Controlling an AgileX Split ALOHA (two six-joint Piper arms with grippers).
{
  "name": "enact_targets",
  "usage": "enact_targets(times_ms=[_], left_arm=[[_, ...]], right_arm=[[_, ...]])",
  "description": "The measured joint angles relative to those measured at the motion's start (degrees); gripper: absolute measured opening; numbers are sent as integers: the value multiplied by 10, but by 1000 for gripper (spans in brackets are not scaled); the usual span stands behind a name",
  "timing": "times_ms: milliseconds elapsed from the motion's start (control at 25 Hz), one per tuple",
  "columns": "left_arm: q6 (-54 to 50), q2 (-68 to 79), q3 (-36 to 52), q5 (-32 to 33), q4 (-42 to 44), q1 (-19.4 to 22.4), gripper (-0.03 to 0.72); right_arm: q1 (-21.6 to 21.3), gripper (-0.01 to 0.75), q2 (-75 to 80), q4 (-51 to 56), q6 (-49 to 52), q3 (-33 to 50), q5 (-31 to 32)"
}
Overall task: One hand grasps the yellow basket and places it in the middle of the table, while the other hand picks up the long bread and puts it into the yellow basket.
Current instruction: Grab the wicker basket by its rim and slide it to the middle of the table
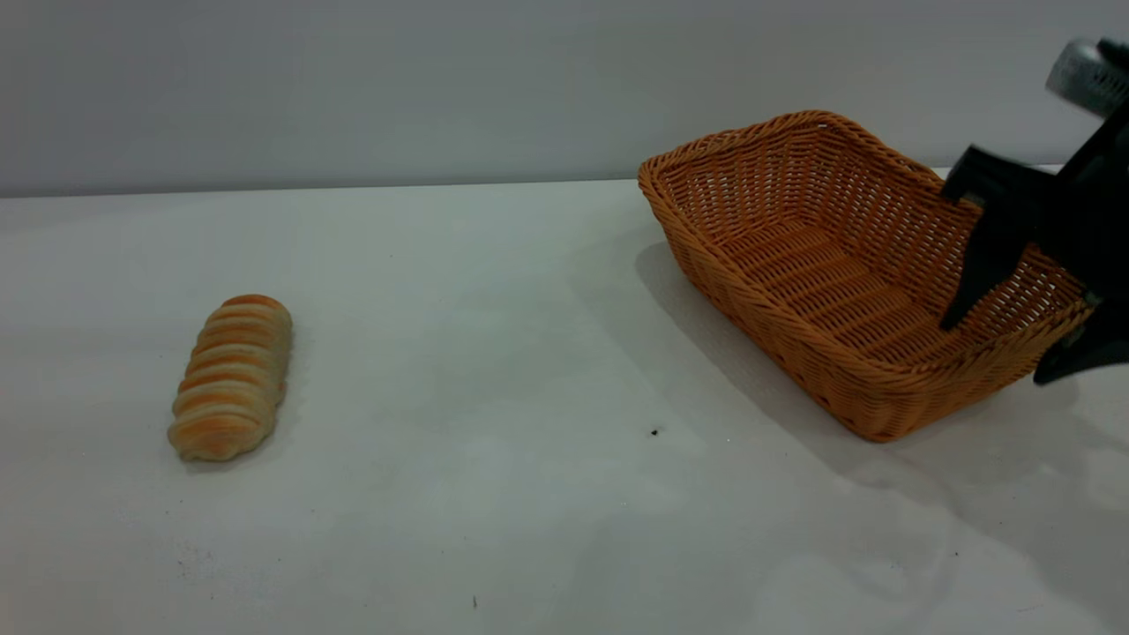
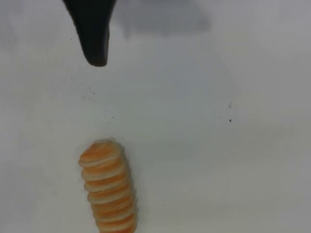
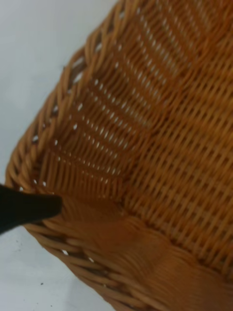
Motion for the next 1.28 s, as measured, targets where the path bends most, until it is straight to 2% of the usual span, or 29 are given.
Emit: enact_targets(times_ms=[400, 520, 680, 760, 920, 1120, 1280], left_arm=[[0, 0, 0, -13, 0, 0, 516], [0, 0, 0, -13, 0, 0, 516], [0, 0, 0, -13, 0, 0, 516], [0, 0, 0, -13, 0, 0, 516], [0, 0, 0, -13, 0, 0, 516], [1, 0, 0, -13, 0, 0, 516], [1, 0, 0, -13, 0, 0, 516]], right_arm=[[0, 585, 44, 8, 0, -3, -52], [0, 553, 61, 14, 0, -4, -66], [0, 419, 72, 21, 0, -4, -85], [0, 300, 75, 22, 0, -4, -89], [0, 110, 81, 31, -1, -6, -110], [0, 110, 83, 26, -32, -19, -98], [0, 110, 89, 26, -73, -68, -26]])
